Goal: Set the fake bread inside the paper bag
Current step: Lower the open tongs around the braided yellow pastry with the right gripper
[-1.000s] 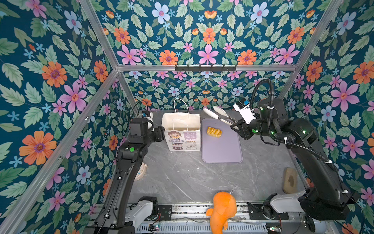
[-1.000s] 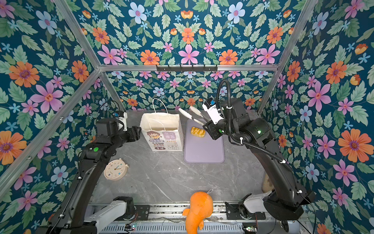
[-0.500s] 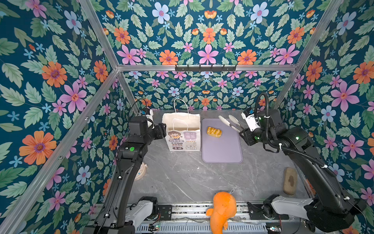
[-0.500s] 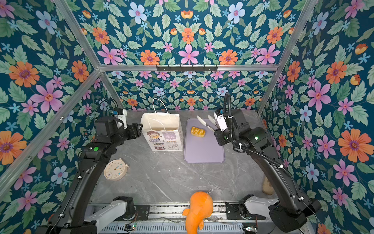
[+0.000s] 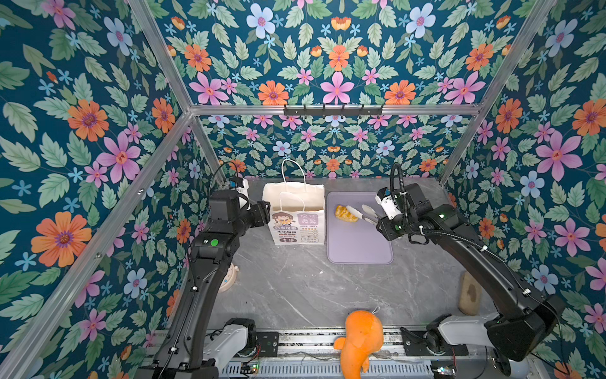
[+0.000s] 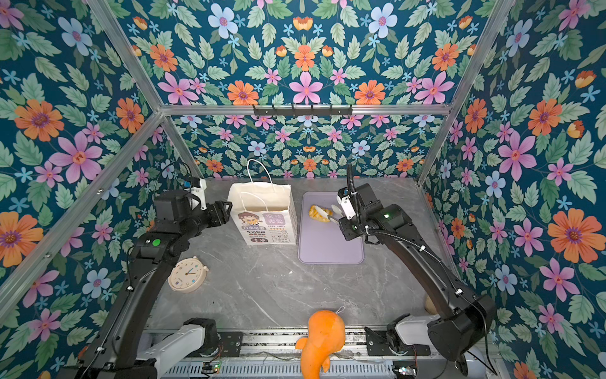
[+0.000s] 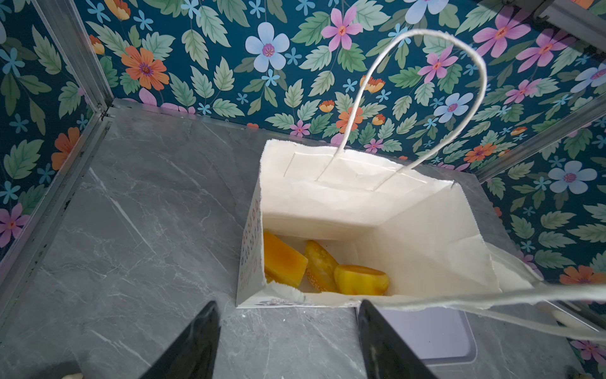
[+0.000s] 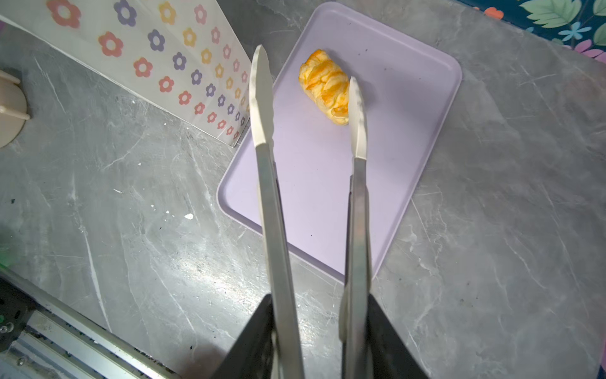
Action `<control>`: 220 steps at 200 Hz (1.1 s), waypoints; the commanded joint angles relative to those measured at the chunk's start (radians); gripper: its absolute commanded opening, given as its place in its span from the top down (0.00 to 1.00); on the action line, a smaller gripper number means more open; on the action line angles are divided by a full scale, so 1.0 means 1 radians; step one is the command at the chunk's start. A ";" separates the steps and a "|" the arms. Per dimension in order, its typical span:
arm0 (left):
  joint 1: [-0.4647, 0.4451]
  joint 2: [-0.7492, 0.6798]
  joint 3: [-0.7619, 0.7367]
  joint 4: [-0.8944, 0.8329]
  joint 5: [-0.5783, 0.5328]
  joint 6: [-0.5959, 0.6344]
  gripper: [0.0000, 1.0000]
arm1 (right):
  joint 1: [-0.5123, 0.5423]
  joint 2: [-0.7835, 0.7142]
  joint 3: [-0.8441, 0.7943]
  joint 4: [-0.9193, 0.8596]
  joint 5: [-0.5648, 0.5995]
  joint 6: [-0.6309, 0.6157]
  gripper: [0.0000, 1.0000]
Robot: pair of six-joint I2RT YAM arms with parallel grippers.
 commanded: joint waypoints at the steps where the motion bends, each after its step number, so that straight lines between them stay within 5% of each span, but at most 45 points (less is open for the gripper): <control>1: 0.001 -0.003 -0.001 0.010 0.001 0.002 0.32 | 0.001 0.034 -0.012 0.083 -0.037 -0.056 0.58; 220: 0.001 -0.034 -0.018 0.003 0.002 0.003 0.32 | -0.081 0.433 0.276 -0.093 0.083 -0.380 0.57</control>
